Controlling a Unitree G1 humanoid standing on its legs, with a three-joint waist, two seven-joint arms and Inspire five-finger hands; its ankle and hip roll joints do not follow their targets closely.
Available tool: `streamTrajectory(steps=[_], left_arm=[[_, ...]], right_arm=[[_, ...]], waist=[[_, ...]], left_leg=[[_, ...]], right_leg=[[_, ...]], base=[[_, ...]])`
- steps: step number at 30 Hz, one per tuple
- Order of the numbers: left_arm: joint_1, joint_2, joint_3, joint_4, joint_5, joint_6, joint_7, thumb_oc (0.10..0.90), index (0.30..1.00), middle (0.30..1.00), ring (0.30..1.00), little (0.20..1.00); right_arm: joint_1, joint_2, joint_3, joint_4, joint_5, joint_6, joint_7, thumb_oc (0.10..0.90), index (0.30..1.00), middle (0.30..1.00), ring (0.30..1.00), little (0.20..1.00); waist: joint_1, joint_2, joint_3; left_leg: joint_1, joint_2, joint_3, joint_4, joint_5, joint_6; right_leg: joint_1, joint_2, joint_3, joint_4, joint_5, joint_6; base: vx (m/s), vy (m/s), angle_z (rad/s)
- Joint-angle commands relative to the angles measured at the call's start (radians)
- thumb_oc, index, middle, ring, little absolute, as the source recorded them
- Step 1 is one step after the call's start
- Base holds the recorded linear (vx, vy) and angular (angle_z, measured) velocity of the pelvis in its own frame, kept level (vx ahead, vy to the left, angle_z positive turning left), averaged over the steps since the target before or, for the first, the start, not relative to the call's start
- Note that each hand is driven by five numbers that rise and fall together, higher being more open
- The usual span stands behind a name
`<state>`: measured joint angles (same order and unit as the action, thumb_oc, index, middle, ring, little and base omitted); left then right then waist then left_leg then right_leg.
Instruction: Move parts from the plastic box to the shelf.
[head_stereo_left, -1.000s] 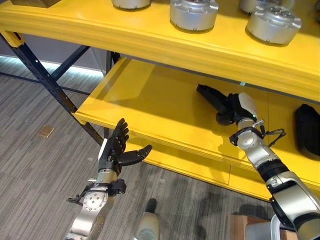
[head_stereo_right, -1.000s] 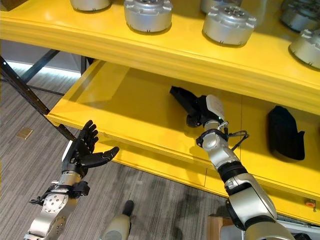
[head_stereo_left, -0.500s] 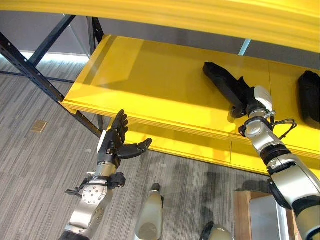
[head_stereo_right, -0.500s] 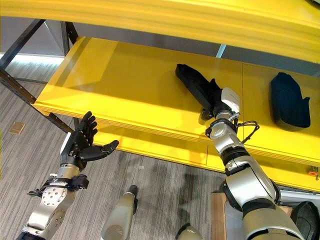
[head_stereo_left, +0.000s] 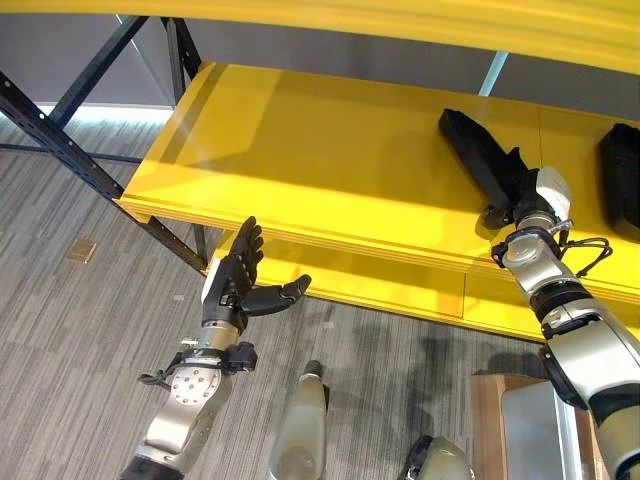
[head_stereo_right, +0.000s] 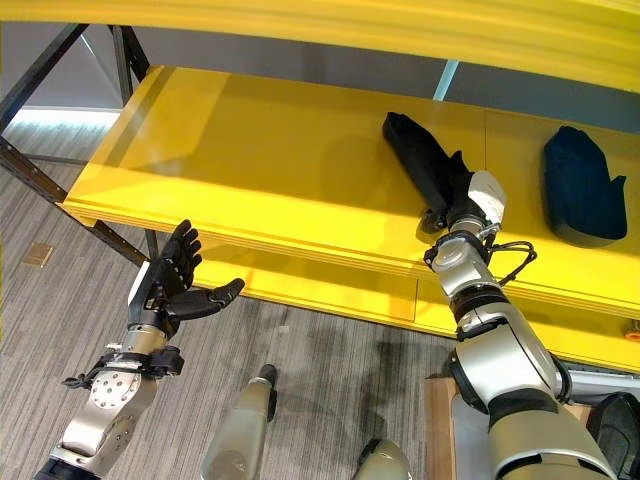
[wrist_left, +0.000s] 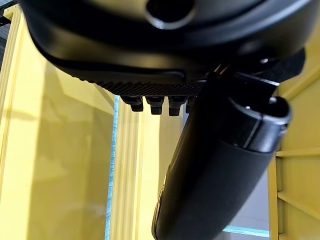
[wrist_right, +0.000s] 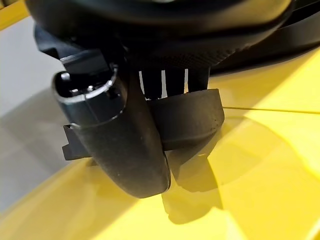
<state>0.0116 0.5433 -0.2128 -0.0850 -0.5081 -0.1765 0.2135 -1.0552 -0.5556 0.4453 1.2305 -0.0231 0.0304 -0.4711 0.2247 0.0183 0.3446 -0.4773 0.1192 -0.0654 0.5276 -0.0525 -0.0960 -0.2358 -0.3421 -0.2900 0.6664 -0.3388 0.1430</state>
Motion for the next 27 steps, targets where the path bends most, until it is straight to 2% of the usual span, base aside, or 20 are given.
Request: streamTrajectory(steps=[1,12,25,26,27], left_arm=[[-0.088,0.057,0.003,-0.125,-0.014,-0.129,0.020,0.900,1.000,1.000,1.000,1.000],[-0.100,0.063,-0.009,-0.121,-0.027,-0.136,0.025,0.900,1.000,1.000,1.000,1.000],[-0.116,0.072,-0.011,-0.110,-0.034,-0.138,0.031,0.900,1.000,1.000,1.000,1.000],[-0.116,0.072,-0.012,-0.109,-0.036,-0.138,0.031,0.900,1.000,1.000,1.000,1.000],[-0.119,0.072,-0.012,-0.109,-0.038,-0.139,0.033,0.900,1.000,1.000,1.000,1.000]], right_arm=[[-0.173,-0.088,-0.017,0.010,0.037,-0.054,-0.112,0.400,0.300,0.300,0.300,0.300],[-0.225,-0.112,-0.037,-0.006,0.094,-0.066,-0.142,0.400,0.300,0.300,0.300,0.300],[-0.249,-0.058,-0.080,-0.007,0.196,-0.089,-0.135,0.400,0.300,0.300,0.300,0.300],[-0.250,-0.055,-0.083,-0.006,0.201,-0.089,-0.135,0.400,0.300,0.300,0.300,0.300],[-0.252,-0.051,-0.087,-0.005,0.211,-0.092,-0.136,0.400,0.300,0.300,0.300,0.300]], waist=[[0.013,0.020,-0.063],[0.029,0.024,-0.063],[0.057,0.017,-0.059],[0.059,0.013,-0.060],[0.061,0.016,-0.057]], left_leg=[[-0.011,0.025,-0.016,0.104,-0.110,0.044],[-0.034,0.007,-0.024,0.102,-0.105,0.049],[-0.051,-0.010,-0.040,0.107,-0.109,0.055],[-0.044,-0.010,-0.043,0.116,-0.135,0.050],[-0.052,-0.011,-0.042,0.110,-0.113,0.056]], right_leg=[[0.009,0.055,0.018,0.016,0.020,-0.070],[0.005,0.046,0.002,0.002,0.027,-0.066],[0.020,0.040,-0.020,-0.011,0.029,-0.062],[0.030,0.042,-0.013,-0.010,0.012,-0.055],[0.023,0.040,-0.022,-0.012,0.027,-0.061]], base=[[0.00,-0.007,0.06],[0.01,-0.003,0.06],[0.01,0.000,0.04],[0.02,-0.003,0.07],[0.09,-0.021,0.10]])
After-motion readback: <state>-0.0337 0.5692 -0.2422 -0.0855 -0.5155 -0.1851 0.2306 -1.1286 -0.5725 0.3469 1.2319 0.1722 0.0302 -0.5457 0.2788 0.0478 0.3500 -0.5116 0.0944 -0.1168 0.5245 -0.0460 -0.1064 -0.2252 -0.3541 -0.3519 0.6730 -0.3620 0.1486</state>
